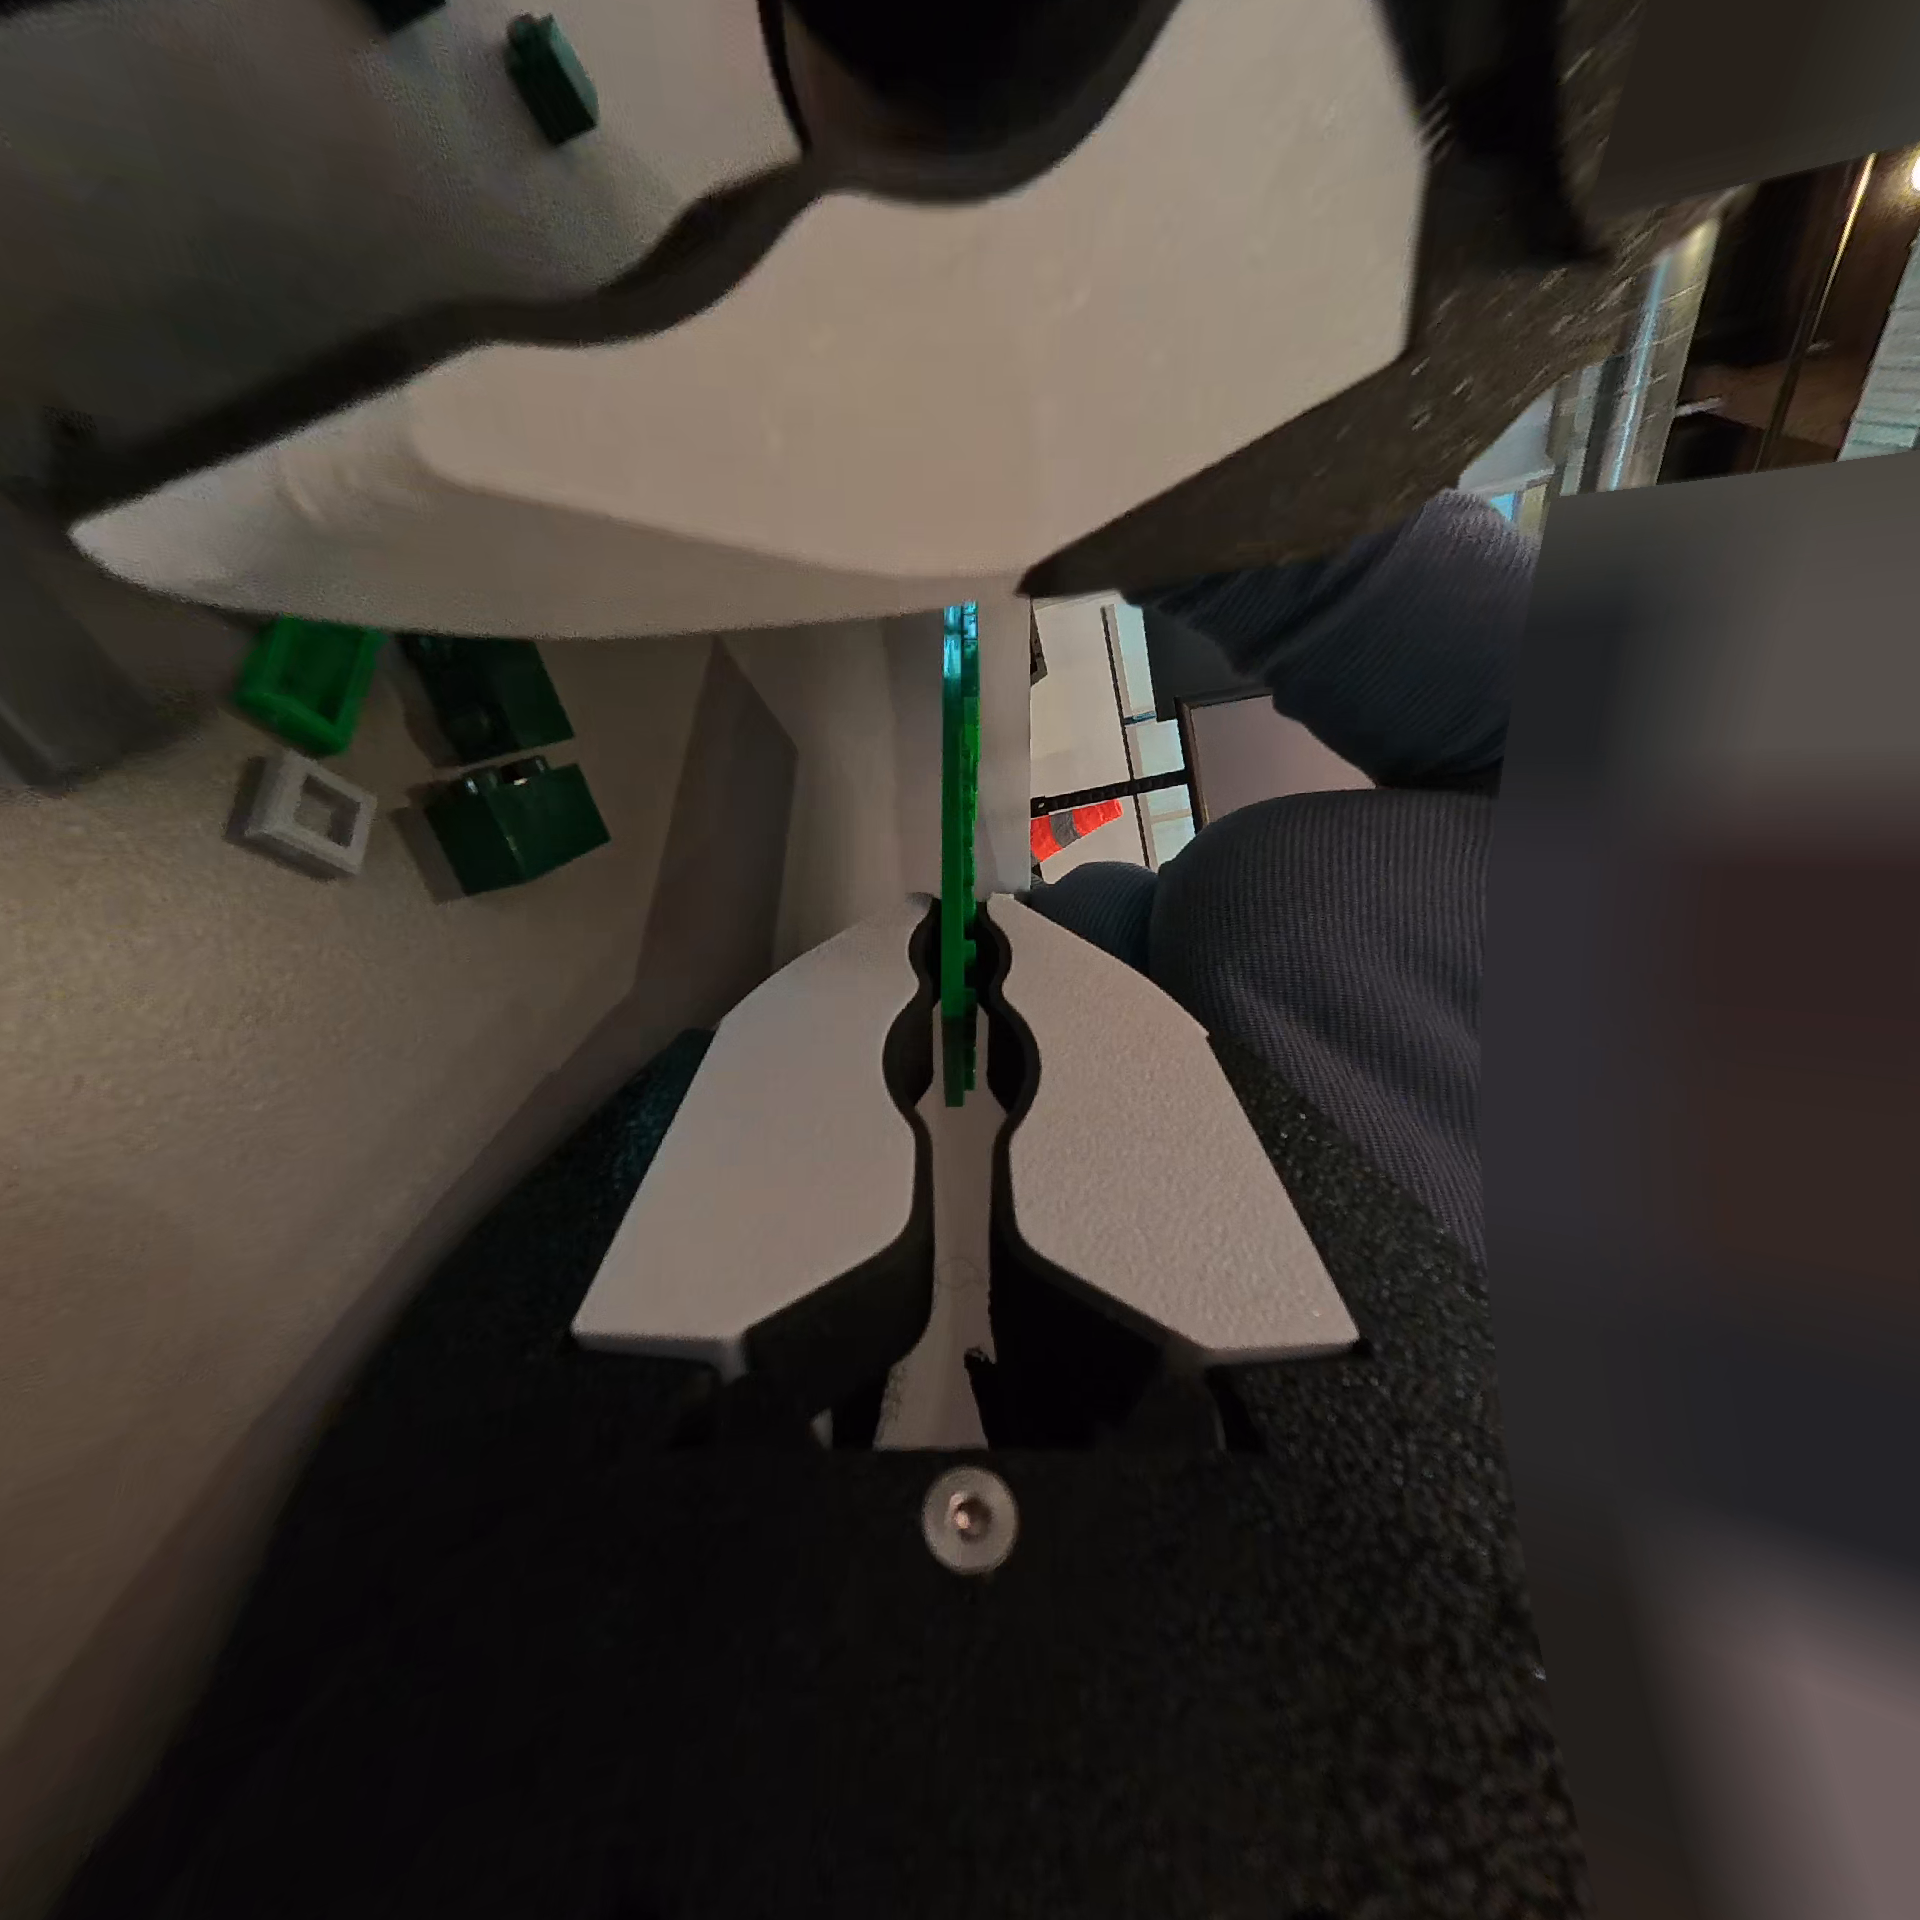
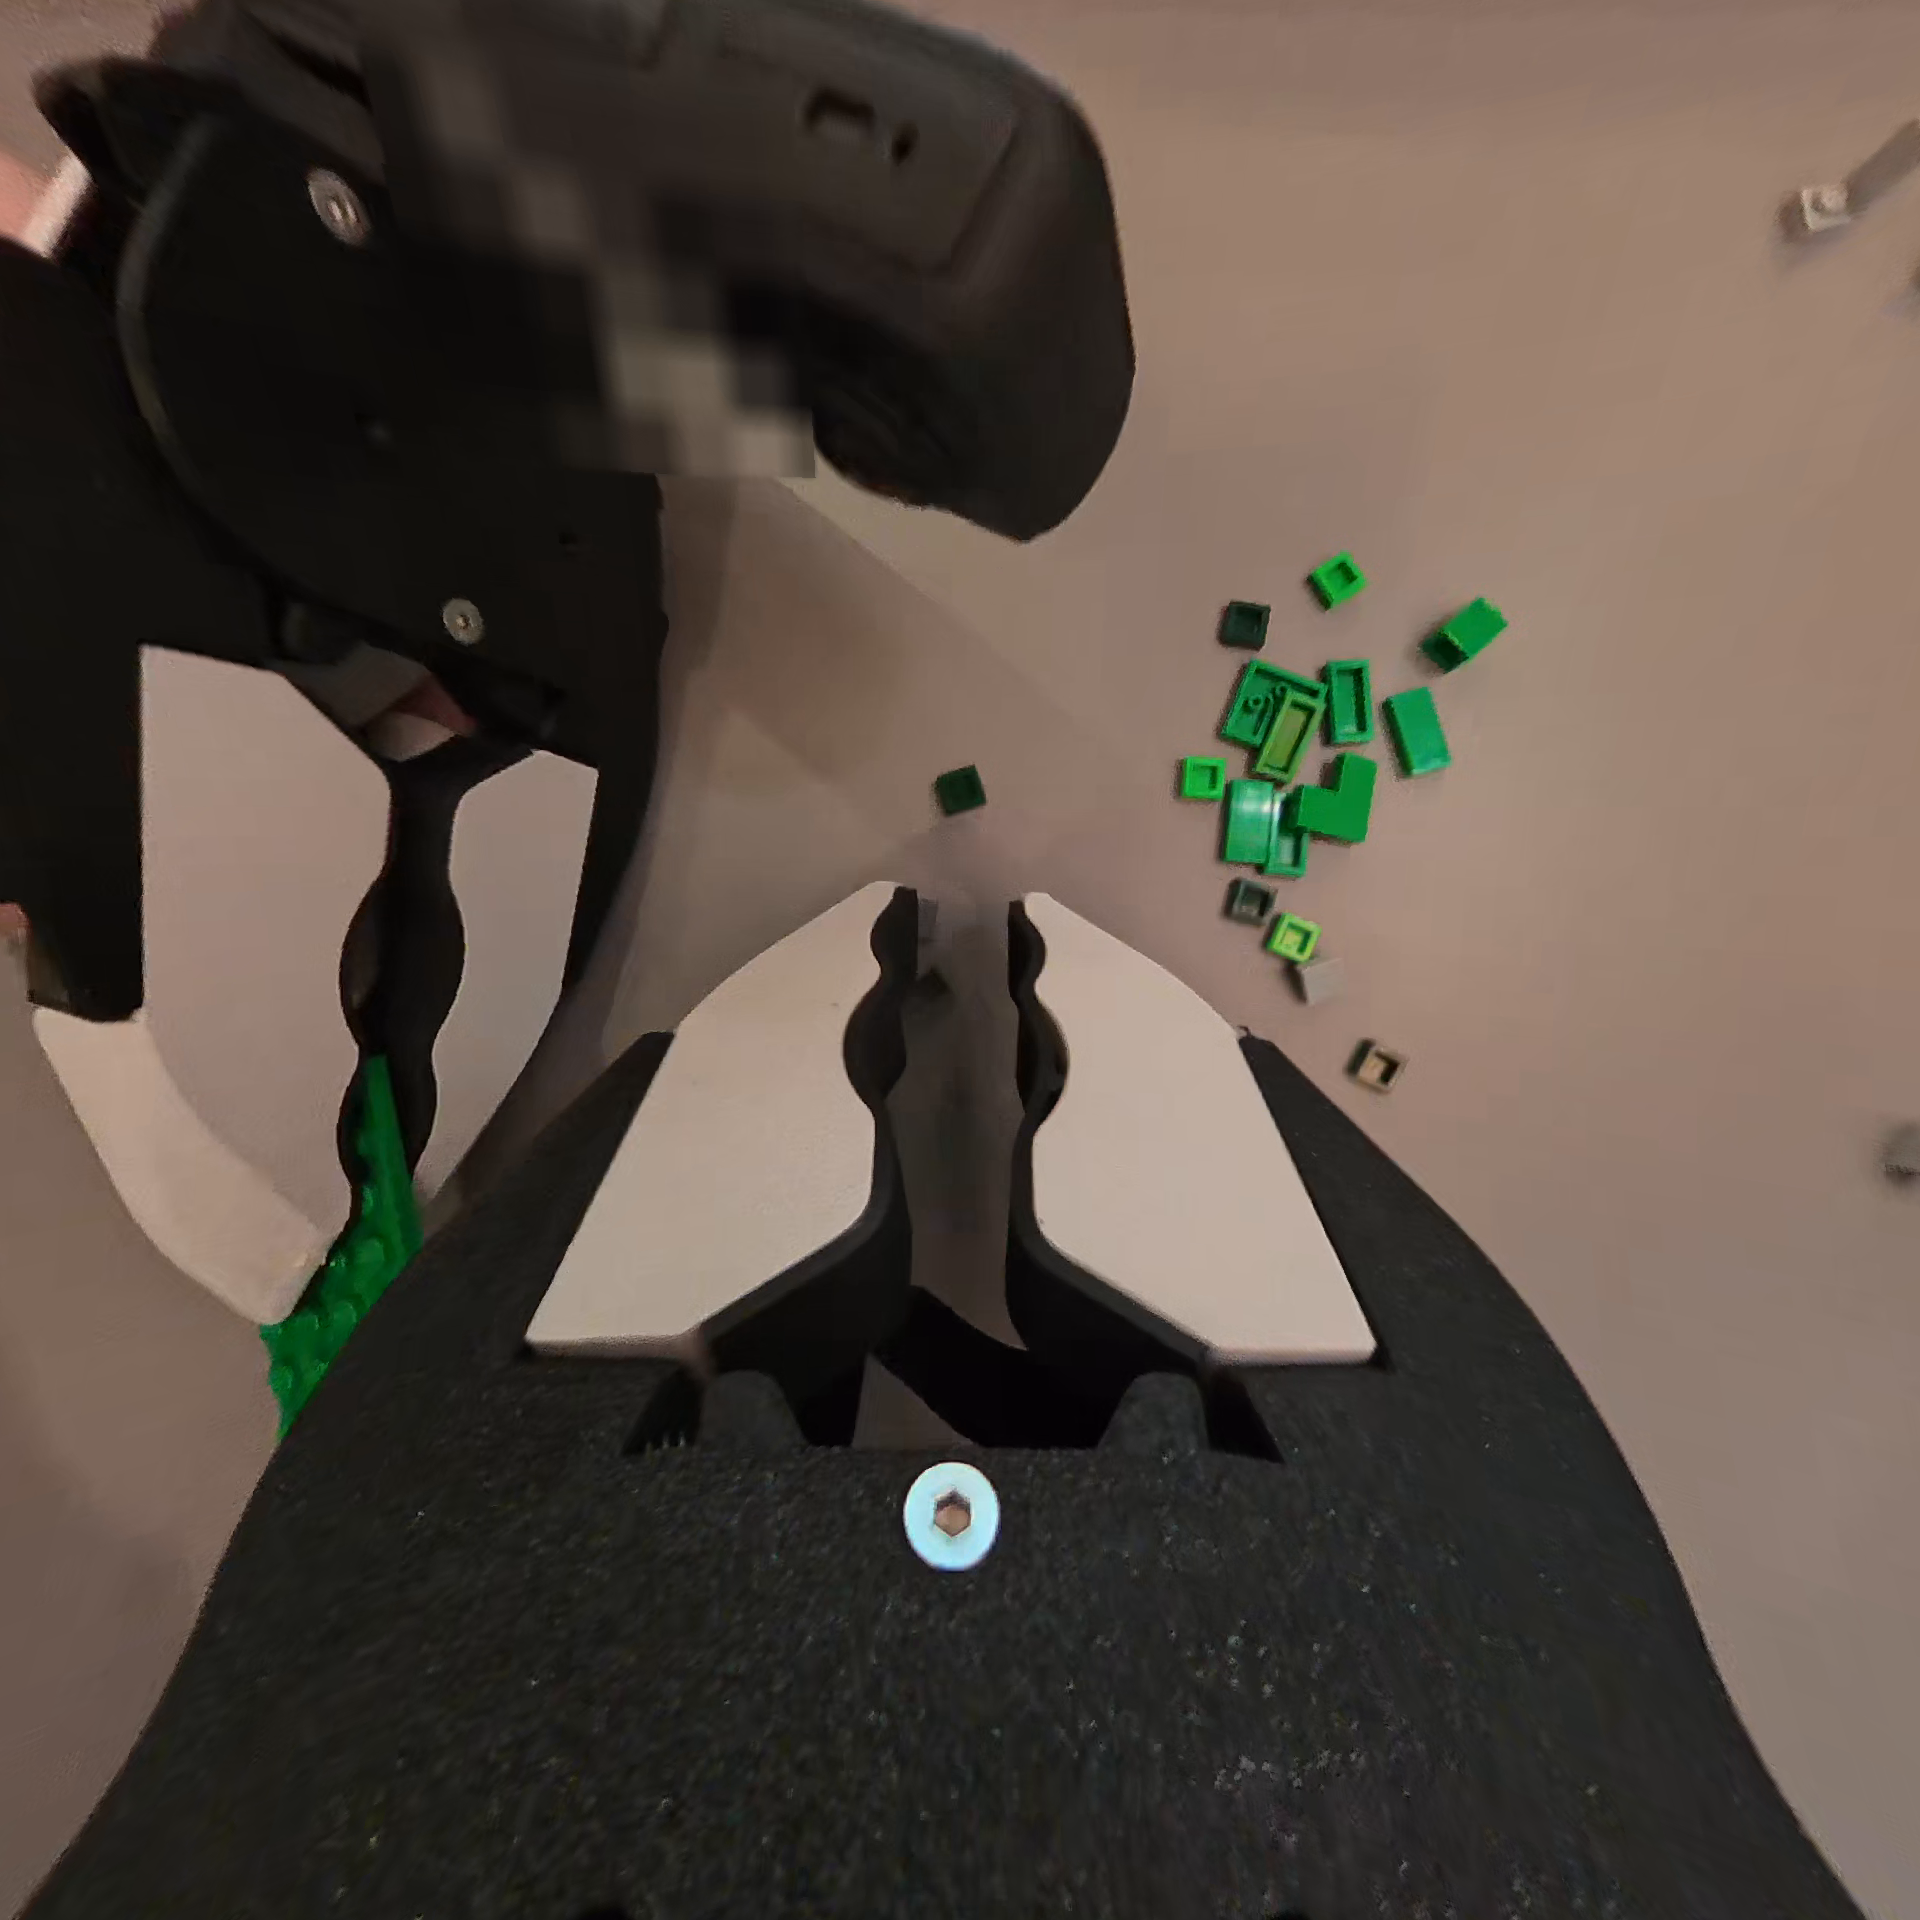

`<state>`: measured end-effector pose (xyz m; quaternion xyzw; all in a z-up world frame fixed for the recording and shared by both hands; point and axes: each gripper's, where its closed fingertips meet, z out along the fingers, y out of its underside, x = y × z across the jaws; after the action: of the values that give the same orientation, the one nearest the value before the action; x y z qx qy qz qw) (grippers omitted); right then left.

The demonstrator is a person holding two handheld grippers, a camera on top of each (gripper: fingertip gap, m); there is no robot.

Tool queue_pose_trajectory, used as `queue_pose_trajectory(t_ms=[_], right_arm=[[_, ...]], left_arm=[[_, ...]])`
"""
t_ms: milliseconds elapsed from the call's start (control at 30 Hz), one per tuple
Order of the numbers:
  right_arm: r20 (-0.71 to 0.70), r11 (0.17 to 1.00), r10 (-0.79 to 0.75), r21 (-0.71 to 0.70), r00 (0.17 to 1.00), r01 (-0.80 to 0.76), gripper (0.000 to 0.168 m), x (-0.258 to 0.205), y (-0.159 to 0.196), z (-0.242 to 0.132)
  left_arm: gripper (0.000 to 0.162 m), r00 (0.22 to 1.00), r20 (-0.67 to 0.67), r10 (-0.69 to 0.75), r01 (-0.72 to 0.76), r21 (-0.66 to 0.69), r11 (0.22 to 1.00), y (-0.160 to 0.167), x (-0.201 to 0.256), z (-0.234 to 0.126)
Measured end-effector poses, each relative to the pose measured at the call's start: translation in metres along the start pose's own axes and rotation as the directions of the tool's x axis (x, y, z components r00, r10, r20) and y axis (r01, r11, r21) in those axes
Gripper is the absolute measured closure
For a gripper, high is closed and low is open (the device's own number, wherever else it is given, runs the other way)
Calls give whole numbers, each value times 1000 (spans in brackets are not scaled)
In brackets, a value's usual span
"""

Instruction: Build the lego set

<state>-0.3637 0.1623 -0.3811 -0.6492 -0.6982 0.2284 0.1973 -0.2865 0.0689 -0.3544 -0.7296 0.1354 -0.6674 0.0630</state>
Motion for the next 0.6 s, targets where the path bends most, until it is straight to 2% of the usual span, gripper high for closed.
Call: queue_pose_trajectory(t_ms=[33,400,600], right_arm=[[-16,1000,6,11,1000,-6,151,-2,2,1],[-134,999,-48,-16,990,47,146,-10,5,11],[-94,997,-74,-35,993,71,152,-13,5,12]], left_arm=[[157,1000,1,0,0,0,1000,0,0,0],[157,1000,2,1,-1,0,1000,0,0,0],[157,1000,3,1,-1,-1,1000,0,0,0]])
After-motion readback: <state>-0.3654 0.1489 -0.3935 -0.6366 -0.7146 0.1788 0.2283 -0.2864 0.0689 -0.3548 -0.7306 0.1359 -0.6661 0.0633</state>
